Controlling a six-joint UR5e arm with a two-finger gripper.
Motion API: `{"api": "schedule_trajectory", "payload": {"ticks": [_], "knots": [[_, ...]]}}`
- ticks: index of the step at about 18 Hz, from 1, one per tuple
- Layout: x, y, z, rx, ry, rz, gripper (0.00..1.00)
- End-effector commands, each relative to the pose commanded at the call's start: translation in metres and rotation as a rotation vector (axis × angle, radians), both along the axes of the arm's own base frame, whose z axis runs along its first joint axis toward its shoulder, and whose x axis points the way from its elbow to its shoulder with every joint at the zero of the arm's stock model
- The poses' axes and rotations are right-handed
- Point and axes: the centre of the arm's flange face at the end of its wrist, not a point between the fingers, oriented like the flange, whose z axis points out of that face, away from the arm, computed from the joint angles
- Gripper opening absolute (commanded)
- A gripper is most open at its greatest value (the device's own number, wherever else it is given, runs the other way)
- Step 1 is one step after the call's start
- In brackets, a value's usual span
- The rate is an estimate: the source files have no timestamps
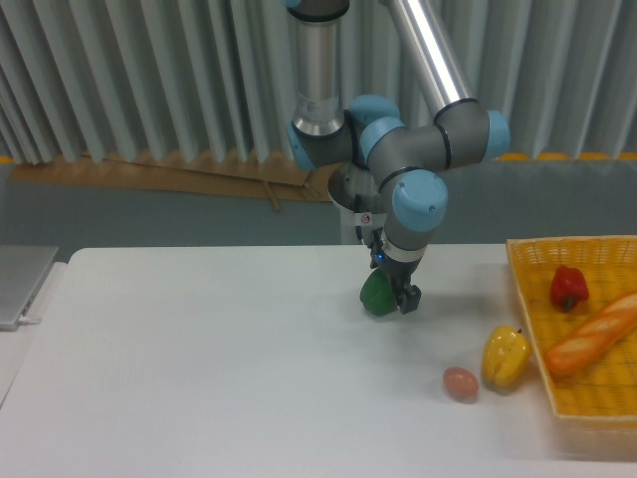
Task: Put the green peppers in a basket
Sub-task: 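Close the gripper around the green bell pepper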
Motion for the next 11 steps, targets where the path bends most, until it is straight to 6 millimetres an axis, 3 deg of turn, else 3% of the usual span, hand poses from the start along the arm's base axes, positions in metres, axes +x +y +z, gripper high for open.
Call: {"api": "schedule_trajectory", "payload": {"ticks": [4, 11], "knots": [[-0.001, -0.001, 0.002, 0.002, -0.005, -0.015, 1.0], [0.001, -0.009, -0.013, -0.006, -0.033, -0.039, 1.0]]}}
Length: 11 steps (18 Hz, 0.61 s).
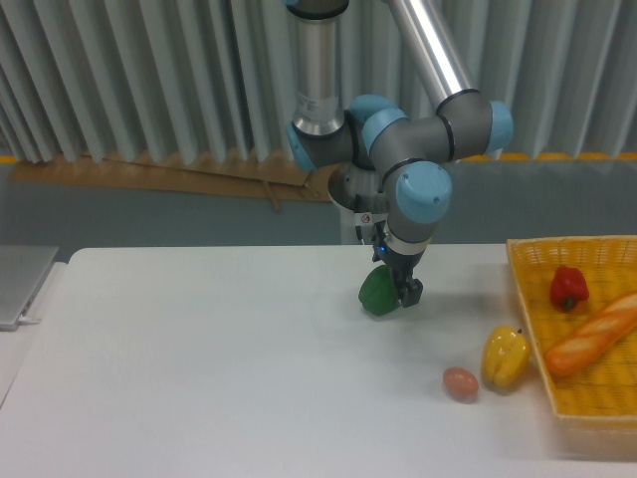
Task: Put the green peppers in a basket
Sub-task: 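Close the gripper around the green bell pepper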
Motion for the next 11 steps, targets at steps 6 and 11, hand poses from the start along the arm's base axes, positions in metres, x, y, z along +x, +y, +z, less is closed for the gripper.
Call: {"api": "schedule_trajectory", "payload": {"ticks": [6, 11], "knots": [[0.0018, -0.0014, -0.0045, -0.006, -0.007, 0.0, 1.0], [0.001, -0.001, -0.0053, 0.004, -0.006, -0.025, 1.0]]}}
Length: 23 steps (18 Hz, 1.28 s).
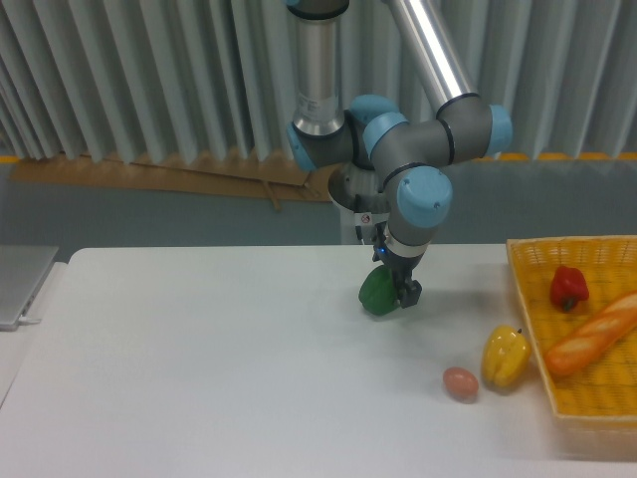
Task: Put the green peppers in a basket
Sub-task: 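Close the gripper around the green bell pepper, then lift the green pepper and carry it toward the wicker basket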
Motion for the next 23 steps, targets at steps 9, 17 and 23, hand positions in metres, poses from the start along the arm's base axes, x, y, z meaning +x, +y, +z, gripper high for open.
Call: {"api": "schedule_trajectory", "payload": {"ticks": [9, 17, 23], "knots": [[-0.002, 0.003, -0.019, 0.001, 0.0, -0.009, 1.0], [-0.003, 0.004, -0.024, 0.006, 0.005, -0.008, 0.74], [-0.008, 0.004, -0.019, 0.017, 0.011, -0.001, 0.59]]}}
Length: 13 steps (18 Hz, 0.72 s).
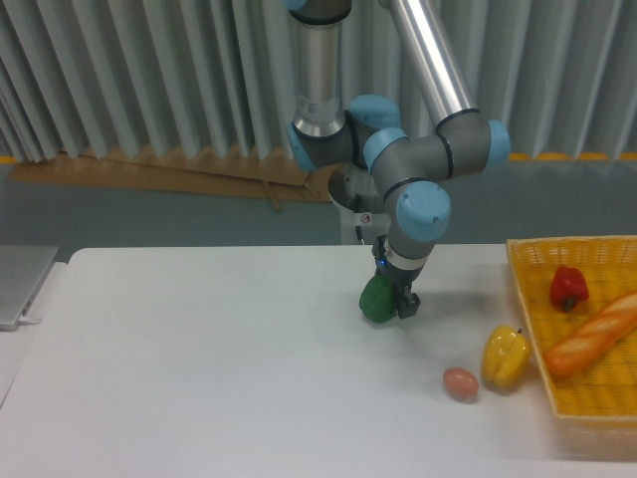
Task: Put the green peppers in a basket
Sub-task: 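Lift the green pepper and carry it toward the wicker basket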
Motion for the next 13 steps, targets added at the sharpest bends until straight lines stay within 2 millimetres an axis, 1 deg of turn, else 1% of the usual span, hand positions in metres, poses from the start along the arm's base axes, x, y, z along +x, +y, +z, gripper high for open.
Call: {"api": "schedule_trajectory", "payload": {"ticks": [1, 3, 5, 7, 9, 13], "knots": [[-0.004, -0.001, 0.003, 0.006, 0.003, 0.007, 0.59], [-0.013, -0.003, 0.014, 0.019, 0.019, 0.019, 0.59], [-0.021, -0.007, 0.029, 0.036, 0.041, 0.019, 0.59], [-0.021, -0.008, 0.036, 0.045, 0.04, -0.001, 0.59], [-0.021, -0.009, 0.041, 0.05, 0.047, 0.001, 0.55], [-0.023, -0.018, 0.062, 0.084, 0.079, -0.012, 0.55]]}}
